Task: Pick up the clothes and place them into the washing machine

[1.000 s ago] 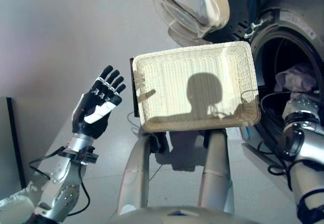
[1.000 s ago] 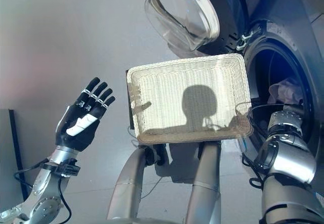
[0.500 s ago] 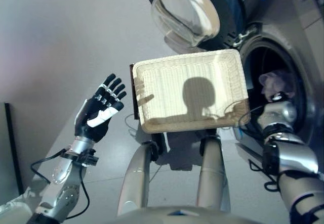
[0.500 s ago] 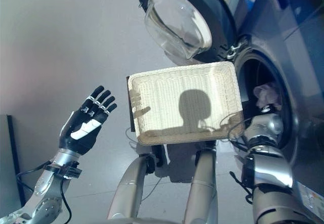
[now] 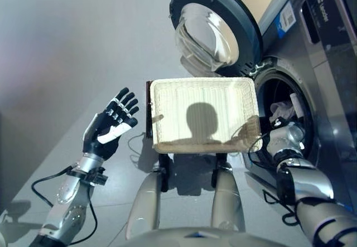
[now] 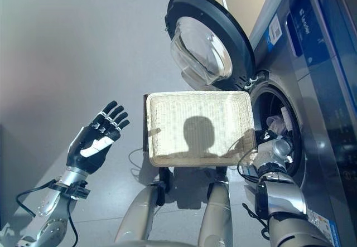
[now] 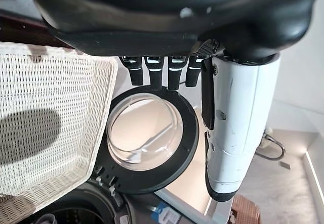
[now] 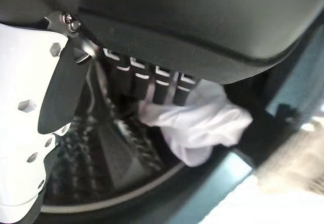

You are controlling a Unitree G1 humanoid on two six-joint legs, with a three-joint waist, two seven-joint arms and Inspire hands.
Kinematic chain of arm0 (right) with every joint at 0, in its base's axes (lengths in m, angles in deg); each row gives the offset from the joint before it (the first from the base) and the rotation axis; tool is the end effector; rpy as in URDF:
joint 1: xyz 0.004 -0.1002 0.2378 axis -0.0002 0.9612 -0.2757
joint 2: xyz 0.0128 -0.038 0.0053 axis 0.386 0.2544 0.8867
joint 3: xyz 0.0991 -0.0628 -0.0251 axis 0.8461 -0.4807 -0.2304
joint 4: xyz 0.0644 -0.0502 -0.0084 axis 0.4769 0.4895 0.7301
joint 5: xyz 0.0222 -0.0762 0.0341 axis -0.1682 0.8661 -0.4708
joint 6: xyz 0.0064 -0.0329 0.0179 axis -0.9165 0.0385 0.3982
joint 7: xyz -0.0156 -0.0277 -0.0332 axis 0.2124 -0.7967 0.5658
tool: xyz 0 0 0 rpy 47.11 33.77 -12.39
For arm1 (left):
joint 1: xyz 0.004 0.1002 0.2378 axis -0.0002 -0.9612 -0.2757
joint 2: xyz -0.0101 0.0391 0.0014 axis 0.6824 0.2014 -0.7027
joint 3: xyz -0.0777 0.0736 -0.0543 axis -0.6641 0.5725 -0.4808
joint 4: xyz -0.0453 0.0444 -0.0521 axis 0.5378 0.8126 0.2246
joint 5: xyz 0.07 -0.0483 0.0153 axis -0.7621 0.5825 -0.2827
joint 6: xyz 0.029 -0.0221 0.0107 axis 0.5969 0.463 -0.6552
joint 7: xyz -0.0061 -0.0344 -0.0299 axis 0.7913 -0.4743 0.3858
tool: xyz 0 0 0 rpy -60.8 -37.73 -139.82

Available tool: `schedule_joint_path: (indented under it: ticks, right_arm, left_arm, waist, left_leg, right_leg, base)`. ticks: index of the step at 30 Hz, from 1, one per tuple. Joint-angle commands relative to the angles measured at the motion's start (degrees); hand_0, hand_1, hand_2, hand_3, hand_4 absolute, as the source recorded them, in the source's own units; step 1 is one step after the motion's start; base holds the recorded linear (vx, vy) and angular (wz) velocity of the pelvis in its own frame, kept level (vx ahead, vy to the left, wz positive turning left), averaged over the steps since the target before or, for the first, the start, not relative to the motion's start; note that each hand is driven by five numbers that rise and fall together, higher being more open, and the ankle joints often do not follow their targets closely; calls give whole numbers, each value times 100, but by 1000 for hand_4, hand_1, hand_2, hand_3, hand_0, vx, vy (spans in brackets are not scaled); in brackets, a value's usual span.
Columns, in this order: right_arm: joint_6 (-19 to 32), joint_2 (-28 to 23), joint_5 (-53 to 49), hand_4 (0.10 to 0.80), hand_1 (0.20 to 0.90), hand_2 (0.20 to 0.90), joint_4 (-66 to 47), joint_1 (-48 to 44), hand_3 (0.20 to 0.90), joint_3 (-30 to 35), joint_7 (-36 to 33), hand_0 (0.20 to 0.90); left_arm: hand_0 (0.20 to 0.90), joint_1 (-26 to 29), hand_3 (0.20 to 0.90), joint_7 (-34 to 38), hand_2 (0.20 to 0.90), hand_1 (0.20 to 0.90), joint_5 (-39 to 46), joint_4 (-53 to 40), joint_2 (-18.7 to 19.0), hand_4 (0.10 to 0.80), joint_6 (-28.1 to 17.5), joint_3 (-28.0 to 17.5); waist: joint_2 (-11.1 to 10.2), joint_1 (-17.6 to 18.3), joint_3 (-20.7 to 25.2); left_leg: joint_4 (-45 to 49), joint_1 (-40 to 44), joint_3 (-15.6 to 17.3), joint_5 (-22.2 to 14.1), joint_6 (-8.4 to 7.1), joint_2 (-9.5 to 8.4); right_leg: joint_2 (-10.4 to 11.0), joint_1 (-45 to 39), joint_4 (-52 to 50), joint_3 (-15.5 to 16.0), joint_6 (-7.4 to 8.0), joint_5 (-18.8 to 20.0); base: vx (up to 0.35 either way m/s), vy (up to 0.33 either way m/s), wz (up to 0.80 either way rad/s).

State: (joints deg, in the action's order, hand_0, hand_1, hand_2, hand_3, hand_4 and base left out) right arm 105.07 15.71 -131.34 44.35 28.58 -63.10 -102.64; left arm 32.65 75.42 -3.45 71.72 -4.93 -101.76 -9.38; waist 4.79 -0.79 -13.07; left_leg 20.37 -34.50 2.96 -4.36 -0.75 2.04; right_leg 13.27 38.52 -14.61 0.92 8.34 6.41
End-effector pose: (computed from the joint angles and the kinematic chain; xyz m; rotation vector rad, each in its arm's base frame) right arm 0.2839 -0.2812 0.0386 0.5137 0.1080 -1.0346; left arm 0.1312 0.2439 0.0370 -0.3507 -0.0774 -0.2430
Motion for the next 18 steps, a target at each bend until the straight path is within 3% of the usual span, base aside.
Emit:
schedule_joint_path:
  ticks: [1,6,10,18]
  right_arm:
    - [348,-308,672,800,900,900,-241,26,900,-399,-7,900]
    - [54,-480,1144,800,900,900,6,53,900,-582,-13,900]
    - [-444,-684,2142,800,900,900,359,-23,900,-1147,47,900]
    - [-252,-241,2204,800,900,900,-42,630,900,-1132,135,900]
  left_arm:
    - [900,-9,900,-231,900,900,-142,-538,180,800,-531,-227]
    - [900,-25,900,-249,900,900,-113,-566,222,800,-530,-216]
    - [900,-106,900,-313,900,900,-93,-616,375,800,-440,-303]
    - [900,-150,900,-297,900,900,-110,-618,214,800,-445,-402]
  waist:
    - [-171,-7,302]
    - [-180,-26,285]
    - [-152,-56,326]
    - [-206,30,405]
  left_leg:
    - [-993,-52,-220,810,-364,93]
    - [-671,-217,-239,672,-335,109]
    - [-522,-384,-186,641,-318,153]
    - [-584,-352,-154,680,-320,228]
  right_leg:
    - [263,-122,134,5,213,-75]
    - [288,-24,-46,-40,197,-140]
    - [290,147,-145,-72,180,-141]
    - [223,125,-19,-89,184,-100]
  base:
    - [0,0,0]
    - [0,0,0]
    - [-15,1,0]
    - [4,-3,-4]
